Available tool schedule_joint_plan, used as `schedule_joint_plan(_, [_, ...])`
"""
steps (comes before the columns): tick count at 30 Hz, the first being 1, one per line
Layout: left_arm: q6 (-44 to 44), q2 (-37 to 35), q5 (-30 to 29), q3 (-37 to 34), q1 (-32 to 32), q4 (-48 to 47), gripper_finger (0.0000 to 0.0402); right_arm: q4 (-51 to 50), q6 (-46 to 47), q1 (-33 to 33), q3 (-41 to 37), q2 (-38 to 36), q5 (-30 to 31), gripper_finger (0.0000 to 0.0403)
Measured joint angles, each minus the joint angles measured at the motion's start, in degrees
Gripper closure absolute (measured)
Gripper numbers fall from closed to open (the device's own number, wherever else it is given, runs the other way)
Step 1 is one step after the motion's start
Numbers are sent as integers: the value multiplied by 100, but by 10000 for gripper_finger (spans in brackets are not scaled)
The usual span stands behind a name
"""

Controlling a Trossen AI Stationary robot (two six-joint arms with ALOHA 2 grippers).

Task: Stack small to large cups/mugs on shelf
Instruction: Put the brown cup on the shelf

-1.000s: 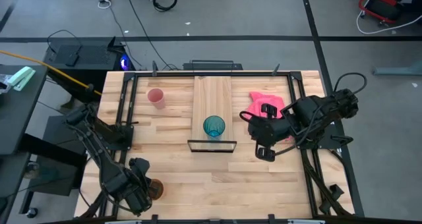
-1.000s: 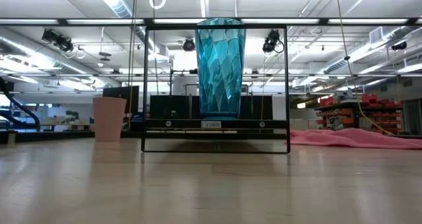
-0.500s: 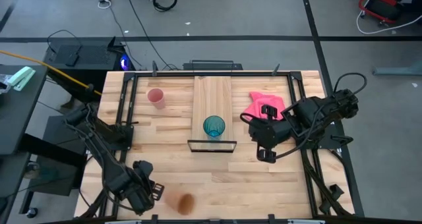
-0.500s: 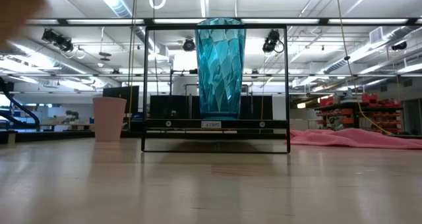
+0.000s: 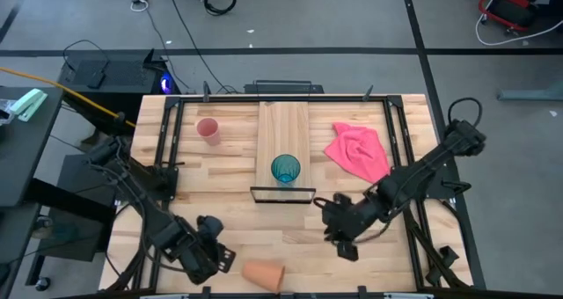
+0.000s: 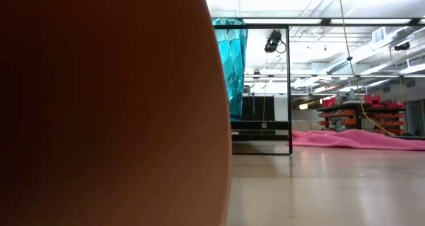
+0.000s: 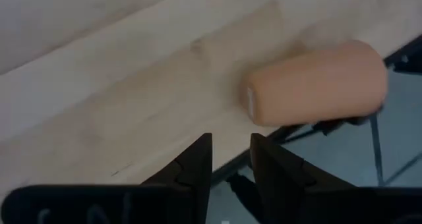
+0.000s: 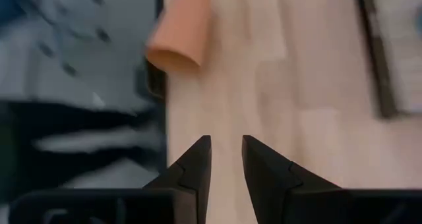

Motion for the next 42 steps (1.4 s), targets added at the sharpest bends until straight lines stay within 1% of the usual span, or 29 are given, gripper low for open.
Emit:
schedule_joint_plan(3, [383, 2, 123, 0, 182, 349, 288, 1464, 602, 93, -754, -107, -167, 314])
schedule_joint_plan(6, [816, 2, 222, 2, 324, 814, 289, 2618, 1209, 247, -1409, -143, -165, 316])
schedule_joint_plan(8, [1011, 2, 228, -3, 372, 1054, 291, 3592, 1694, 350, -1826, -135, -145, 316])
schedule_joint_plan(10, [1069, 2, 304, -77, 388, 1312, 291, 4637, 2177, 422, -2195, -55, -167, 316])
schedule_joint_plan(13, [1079, 32, 564, -297, 353, 1565, 289, 5674, 2784, 488, -2559, 167, -81, 316])
schedule_joint_plan(16, [1033, 52, 624, -701, 274, 1946, 288, 5976, 3119, 554, -2608, 434, 257, 317])
schedule_joint_plan(20, [929, 81, 546, -1433, 200, 3218, 289, 6118, 3641, 556, -2403, 913, 413, 317])
schedule_joint_plan(23, [878, 81, 292, -1982, 150, 4290, 291, 6253, 3946, 553, -2184, 1307, 438, 317])
schedule_joint_plan(26, [868, 81, -17, -2289, 87, 4859, 290, 6266, 4115, 495, -1955, 1717, 427, 317])
schedule_joint_plan(29, [882, 96, -83, -2345, 28, 4843, 288, 6308, 4324, 392, -1729, 2150, 426, 317])
schedule_joint_plan(35, [930, 237, -141, -2337, 36, 4776, 291, 6908, 4559, 135, -1237, 3022, 400, 316])
schedule_joint_plan(38, [927, 317, -151, -2345, 61, 4795, 290, 6905, 4521, 54, -951, 3284, 412, 316])
schedule_joint_plan(42, [926, 352, -160, -2341, 69, 4800, 288, 6905, 4420, -14, -666, 3420, 426, 316])
